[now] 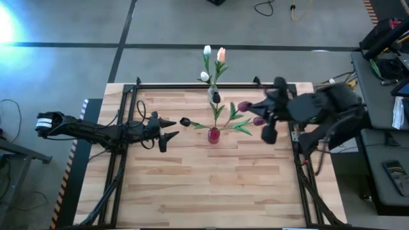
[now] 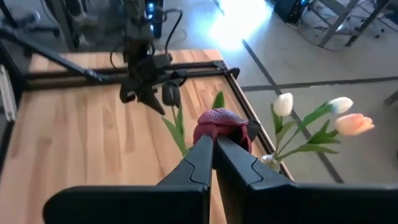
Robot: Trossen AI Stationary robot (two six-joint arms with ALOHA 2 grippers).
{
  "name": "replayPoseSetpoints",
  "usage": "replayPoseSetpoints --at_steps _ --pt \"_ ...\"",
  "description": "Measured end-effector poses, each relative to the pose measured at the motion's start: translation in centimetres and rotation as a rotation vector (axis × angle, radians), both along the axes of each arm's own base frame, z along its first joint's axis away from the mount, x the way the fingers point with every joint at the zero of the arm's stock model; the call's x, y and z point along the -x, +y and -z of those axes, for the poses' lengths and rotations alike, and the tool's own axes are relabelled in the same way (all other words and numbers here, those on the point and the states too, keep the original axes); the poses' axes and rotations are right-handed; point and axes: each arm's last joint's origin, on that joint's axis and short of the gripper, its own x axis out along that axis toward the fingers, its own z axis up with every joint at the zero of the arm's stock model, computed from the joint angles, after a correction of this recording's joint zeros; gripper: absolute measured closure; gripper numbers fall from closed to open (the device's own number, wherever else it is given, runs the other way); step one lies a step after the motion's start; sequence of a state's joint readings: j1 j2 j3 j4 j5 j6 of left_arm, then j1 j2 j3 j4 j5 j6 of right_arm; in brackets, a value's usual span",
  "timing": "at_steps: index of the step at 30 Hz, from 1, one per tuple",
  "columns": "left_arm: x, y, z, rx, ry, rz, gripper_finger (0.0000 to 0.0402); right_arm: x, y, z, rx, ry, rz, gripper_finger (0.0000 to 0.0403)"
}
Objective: Sort flowers into vase by color
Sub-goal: Put the red flower into the red vase
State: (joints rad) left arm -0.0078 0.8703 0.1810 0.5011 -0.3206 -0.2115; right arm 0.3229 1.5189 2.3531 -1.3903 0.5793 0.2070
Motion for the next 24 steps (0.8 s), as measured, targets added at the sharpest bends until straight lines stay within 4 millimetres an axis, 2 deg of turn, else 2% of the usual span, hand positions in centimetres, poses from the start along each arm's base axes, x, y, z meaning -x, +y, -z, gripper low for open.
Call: replayPoseSetpoints --at_steps 5,24 --pt "0.0 0.0 0.0 0.000 0.000 0.000 0.0180 -1.2 0.4 0.7 0.026 0.034 -0.012 0.0394" --pt "0.0 0.0 0.0 0.000 0.000 0.000 0.0180 -2.0 0.3 1.3 0.114 0.072 0.048 0.0394"
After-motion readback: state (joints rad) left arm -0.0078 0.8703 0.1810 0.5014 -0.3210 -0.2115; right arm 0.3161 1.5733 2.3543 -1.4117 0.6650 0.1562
